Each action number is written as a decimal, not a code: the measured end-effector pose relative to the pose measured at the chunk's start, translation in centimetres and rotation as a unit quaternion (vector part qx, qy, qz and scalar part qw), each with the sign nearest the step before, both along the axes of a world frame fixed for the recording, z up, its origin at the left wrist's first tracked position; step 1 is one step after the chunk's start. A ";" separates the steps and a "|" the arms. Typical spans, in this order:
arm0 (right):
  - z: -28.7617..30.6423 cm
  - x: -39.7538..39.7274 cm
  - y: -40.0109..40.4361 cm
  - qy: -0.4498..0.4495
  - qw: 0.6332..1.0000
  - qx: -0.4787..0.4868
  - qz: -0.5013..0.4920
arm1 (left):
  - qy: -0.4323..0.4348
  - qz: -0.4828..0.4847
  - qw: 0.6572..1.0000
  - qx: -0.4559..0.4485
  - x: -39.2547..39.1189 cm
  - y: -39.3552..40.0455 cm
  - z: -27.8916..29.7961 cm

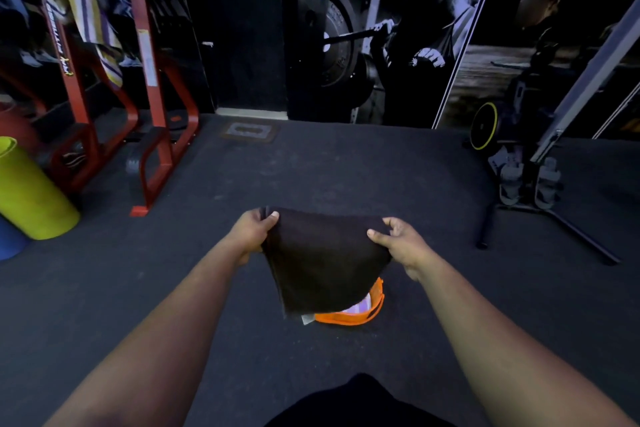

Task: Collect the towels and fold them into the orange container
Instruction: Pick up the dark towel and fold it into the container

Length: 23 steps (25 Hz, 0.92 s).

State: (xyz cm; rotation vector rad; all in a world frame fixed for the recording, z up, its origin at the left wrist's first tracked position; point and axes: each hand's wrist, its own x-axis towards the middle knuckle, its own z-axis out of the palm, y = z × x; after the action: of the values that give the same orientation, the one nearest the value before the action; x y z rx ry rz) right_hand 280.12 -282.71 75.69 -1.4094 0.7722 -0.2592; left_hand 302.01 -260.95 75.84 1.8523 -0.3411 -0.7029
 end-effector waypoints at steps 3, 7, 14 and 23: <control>-0.3 0.7 1.2 -0.024 0.998 0.032 -0.041 | 0.043 -0.002 0.995 -0.093 0.8 0.1 -0.4; -0.6 1.2 1.0 -0.020 0.993 0.072 -0.090 | 0.061 -0.072 0.994 -0.050 1.2 1.4 -2.9; -0.8 2.3 0.9 0.006 0.991 -0.109 -0.079 | -0.048 -0.021 0.995 -0.089 2.9 0.1 -0.4; -0.3 3.5 1.9 0.235 0.836 -0.493 0.049 | -0.370 -0.194 0.885 0.206 3.9 -0.6 -0.9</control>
State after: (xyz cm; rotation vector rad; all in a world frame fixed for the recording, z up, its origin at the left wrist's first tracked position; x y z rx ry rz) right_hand 283.57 -280.84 75.37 -2.5569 1.0192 -0.2401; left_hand 305.91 -261.54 74.98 2.4554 -1.1590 -0.2973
